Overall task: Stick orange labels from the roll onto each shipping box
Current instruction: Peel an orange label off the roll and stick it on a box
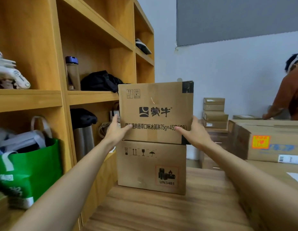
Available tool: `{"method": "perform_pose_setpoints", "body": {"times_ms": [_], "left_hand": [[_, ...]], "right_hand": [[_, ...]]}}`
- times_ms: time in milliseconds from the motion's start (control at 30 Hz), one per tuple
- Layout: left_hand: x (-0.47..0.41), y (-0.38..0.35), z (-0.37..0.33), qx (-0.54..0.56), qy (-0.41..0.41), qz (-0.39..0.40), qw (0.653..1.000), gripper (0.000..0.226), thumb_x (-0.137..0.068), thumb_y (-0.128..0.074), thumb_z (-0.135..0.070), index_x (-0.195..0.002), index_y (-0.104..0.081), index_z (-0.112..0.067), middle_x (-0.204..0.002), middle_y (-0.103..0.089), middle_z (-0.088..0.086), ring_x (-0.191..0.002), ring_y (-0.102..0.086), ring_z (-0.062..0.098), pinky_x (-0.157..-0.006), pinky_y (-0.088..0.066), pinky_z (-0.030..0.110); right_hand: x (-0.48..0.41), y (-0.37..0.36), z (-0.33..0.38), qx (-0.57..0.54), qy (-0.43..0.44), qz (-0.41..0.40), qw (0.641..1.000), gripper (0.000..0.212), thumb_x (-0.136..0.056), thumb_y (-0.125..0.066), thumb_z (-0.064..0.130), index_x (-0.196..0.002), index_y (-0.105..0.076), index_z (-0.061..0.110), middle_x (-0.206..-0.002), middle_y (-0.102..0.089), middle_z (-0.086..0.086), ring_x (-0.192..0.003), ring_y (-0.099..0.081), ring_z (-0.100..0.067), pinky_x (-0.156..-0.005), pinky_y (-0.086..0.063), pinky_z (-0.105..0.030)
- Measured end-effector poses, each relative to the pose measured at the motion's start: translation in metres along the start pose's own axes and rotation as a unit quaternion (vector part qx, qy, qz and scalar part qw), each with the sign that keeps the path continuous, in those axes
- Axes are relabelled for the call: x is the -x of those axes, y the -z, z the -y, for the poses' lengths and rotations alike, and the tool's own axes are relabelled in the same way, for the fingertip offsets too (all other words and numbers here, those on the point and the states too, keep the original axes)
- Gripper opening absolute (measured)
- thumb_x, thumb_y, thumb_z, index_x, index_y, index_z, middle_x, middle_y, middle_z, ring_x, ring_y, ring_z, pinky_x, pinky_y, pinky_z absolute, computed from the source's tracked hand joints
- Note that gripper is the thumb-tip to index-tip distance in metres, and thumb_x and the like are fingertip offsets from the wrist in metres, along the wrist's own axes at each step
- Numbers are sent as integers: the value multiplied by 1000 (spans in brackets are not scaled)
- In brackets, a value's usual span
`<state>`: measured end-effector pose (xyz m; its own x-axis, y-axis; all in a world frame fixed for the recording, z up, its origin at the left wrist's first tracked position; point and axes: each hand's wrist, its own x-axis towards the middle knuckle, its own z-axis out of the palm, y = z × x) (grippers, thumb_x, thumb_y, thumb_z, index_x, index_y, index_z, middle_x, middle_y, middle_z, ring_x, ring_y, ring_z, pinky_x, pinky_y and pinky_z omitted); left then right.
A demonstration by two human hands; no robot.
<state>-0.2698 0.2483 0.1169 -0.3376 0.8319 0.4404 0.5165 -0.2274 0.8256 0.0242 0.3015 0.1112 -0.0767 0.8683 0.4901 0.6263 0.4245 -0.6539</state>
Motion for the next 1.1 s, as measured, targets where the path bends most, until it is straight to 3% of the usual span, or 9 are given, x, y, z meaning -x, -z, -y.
{"method": "perform_pose_setpoints", "body": {"times_ms": [100,300,500,633,867,1000,1100], "left_hand": [[-6,-10,7,14,22,-6,1000,76,-96,-70,-23,-156,-25,-9,-158,-39,10,-142,-41,26,-111,-38,39],[-4,-8,6,-60,-6,-45,997,81,-83,-81,-40,-148,-42,-12,-144,-44,10,-131,-48,29,-107,-47,48],[35,6,-16,-103,-85,-67,989,83,-73,-83,-58,-139,-49,-21,-125,-50,1,-114,-54,23,-95,-54,50],[82,5,-35,-110,-130,-91,981,86,-75,-80,-60,-144,-46,-21,-126,-50,1,-109,-50,15,-91,-48,38],[185,-3,-56,-69,-151,-115,979,86,-77,-81,-58,-146,-42,-24,-142,-56,0,-125,-54,20,-100,-49,45],[238,-4,-64,-53,-146,-118,981,80,-79,-82,-50,-144,-45,-21,-139,-58,0,-120,-51,12,-93,-45,35],[274,-8,-62,-54,-137,-105,984,85,-79,-83,-48,-147,-40,-22,-141,-57,1,-124,-53,18,-91,-43,34]], "right_hand": [[0,-6,-2,-32,8,-10,999,80,-85,-68,55,-144,-28,17,-137,-55,-6,-118,-59,-26,-95,-54,-51],[13,1,-1,-18,14,-50,998,71,-87,-72,46,-137,-35,13,-131,-58,-4,-112,-59,-24,-79,-47,-33],[49,40,-2,-17,36,-75,996,66,-85,-74,44,-134,-40,16,-130,-60,-3,-113,-60,-23,-90,-54,-44],[90,74,-5,-44,46,-79,995,65,-84,-76,43,-133,-43,17,-129,-62,-2,-111,-61,-21,-89,-56,-41],[175,117,-20,-105,77,-98,987,65,-82,-79,35,-135,-46,18,-126,-64,4,-111,-61,-11,-94,-55,-37],[216,135,-32,-124,86,-75,986,71,-77,-77,51,-137,-45,27,-127,-64,10,-115,-61,-10,-95,-55,-42],[250,138,-46,-126,81,-69,986,68,-81,-78,43,-137,-44,25,-126,-64,10,-114,-61,-8,-96,-54,-40]]}}
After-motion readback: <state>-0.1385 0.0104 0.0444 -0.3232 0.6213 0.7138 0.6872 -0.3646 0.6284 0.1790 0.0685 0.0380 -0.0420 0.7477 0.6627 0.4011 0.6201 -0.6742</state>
